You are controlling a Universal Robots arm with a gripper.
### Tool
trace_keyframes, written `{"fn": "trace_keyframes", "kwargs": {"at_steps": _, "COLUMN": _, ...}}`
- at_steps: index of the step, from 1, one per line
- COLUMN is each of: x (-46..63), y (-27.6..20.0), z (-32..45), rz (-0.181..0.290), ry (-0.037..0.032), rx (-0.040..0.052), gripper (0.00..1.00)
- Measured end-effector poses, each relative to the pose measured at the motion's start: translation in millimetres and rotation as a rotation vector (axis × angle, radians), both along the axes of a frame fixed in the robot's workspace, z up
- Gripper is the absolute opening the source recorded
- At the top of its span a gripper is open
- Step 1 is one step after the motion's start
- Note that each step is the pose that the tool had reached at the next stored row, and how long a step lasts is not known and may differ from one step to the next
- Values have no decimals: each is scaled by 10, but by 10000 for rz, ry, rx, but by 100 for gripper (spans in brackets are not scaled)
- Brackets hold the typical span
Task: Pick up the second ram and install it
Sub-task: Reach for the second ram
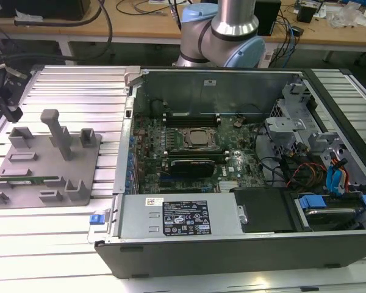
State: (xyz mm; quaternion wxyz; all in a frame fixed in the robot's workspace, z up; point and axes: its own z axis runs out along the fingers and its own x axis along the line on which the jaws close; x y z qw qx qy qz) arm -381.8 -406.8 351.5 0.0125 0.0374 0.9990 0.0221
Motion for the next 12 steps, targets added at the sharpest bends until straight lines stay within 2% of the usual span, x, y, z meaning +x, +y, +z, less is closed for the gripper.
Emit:
{"fn": "trace_keyframes", "kwargs": {"at_steps": 4, "x": -50, "y": -31, "z": -70, "rz": 1, "ry": 0, "rx": 0, "gripper": 8}}
{"fn": "trace_keyframes", "kwargs": {"at_steps": 12, "x": -115, "y": -63, "z": -153, "rz": 0, "ry": 1, "rx": 0, "gripper": 8}}
